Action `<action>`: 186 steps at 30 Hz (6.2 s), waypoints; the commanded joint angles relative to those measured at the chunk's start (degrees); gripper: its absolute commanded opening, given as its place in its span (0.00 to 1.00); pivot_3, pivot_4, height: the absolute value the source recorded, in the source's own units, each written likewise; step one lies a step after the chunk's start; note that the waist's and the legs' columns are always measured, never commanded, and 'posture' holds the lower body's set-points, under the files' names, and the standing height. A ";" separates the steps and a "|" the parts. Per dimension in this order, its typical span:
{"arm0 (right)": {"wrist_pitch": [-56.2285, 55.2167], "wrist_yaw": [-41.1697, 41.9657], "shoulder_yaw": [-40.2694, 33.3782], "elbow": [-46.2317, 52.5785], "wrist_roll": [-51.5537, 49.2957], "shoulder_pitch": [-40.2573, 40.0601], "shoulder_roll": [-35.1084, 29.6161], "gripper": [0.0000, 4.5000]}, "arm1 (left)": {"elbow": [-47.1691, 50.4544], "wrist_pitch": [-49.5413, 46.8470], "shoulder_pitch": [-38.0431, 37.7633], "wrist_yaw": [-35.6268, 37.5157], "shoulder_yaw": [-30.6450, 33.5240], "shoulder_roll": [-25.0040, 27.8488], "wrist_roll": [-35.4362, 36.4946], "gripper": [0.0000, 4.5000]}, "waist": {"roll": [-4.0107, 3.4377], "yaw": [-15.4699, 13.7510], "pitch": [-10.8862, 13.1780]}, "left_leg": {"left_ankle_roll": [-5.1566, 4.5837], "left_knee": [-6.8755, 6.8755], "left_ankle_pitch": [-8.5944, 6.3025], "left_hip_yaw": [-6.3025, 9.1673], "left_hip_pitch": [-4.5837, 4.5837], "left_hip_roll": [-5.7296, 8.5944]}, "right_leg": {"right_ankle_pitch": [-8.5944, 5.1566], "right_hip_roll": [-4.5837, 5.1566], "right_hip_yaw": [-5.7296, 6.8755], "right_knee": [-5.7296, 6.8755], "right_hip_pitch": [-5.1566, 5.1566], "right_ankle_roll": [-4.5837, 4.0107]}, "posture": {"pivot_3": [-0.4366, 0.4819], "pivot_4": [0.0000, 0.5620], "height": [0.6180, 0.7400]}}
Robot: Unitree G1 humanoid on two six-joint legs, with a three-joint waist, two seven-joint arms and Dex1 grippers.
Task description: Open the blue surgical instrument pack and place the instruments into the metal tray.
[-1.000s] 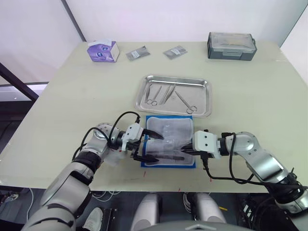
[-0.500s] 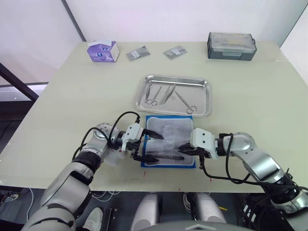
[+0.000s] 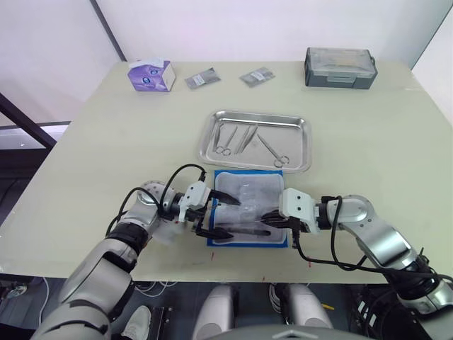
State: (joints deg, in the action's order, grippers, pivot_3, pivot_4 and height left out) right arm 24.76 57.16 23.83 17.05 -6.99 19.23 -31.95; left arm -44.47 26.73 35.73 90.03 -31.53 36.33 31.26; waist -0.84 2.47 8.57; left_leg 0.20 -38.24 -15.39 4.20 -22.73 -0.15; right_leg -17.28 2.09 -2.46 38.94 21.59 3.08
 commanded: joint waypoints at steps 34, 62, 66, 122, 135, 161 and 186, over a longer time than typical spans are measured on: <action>-0.99 -0.61 -0.74 -0.46 -0.44 1.21 1.91 0.98 | -1.80 -1.20 -1.73 2.47 -2.77 0.58 -1.32 1.00 | 0.01 0.05 0.00 | 0.00 0.00 0.00 0.00 0.00 -0.01 | 0.00 -0.01 0.00 0.00 0.00 0.00 | 0.48 0.27 0.98; -5.41 0.66 0.75 -4.69 2.08 1.68 1.99 0.38 | -2.05 -1.21 -1.51 2.47 -2.66 0.52 -1.44 1.00 | 0.01 0.05 0.01 | 0.00 0.00 0.00 0.00 0.00 -0.01 | 0.00 -0.01 0.00 0.00 0.00 0.00 | 0.48 0.27 0.98; -6.77 1.17 1.69 -6.85 2.71 2.08 2.66 0.38 | -1.79 -1.20 -1.69 2.47 -2.72 0.68 -1.35 1.00 | 0.01 0.07 0.00 | 0.00 0.00 0.00 0.00 0.00 -0.01 | 0.00 -0.01 0.00 0.00 0.00 0.00 | 0.48 0.27 0.98; -6.48 3.70 -0.43 2.76 5.34 4.31 -4.98 0.01 | -0.53 -1.93 -1.72 2.47 -3.52 1.49 -0.86 1.00 | 0.20 0.25 -0.01 | 0.00 0.01 0.00 0.03 0.01 -0.05 | 0.00 -0.07 -0.02 0.01 0.01 -0.01 | 0.48 0.27 0.98; -7.46 4.05 -4.76 3.91 2.79 0.46 -8.72 0.01 | -0.63 -2.03 -1.77 2.47 -3.64 1.52 -0.69 1.00 | 0.21 0.11 0.00 | 0.00 0.01 0.00 0.02 0.00 -0.05 | 0.00 -0.07 -0.03 0.00 0.01 -0.01 | 0.48 0.27 0.98; -8.65 5.05 -12.56 5.94 -2.28 -6.29 -15.12 0.01 | -1.81 -1.65 -0.71 2.47 -4.20 1.18 -0.72 1.00 | 0.23 -0.09 0.01 | 0.00 0.00 0.00 0.01 0.00 -0.04 | 0.00 -0.05 -0.02 -0.01 0.00 -0.01 | 0.48 0.27 0.98; 1.55 -1.11 -22.71 10.08 -14.57 -8.96 -12.23 0.01 | -1.78 -1.65 -0.63 2.47 -4.57 0.89 -0.41 1.00 | 0.26 -0.12 0.01 | 0.00 0.00 0.00 0.01 -0.02 -0.04 | 0.00 -0.05 -0.04 -0.01 -0.02 -0.01 | 0.48 0.27 0.98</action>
State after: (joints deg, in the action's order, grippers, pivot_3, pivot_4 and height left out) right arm 23.69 58.85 3.20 24.38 -19.22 8.99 -45.46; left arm -44.35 26.30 36.66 90.03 -33.78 37.38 32.50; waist -0.59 2.35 8.59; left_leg 0.20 -38.25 -15.39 4.20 -22.74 -0.19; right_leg -17.28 2.04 -2.50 38.94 21.57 3.07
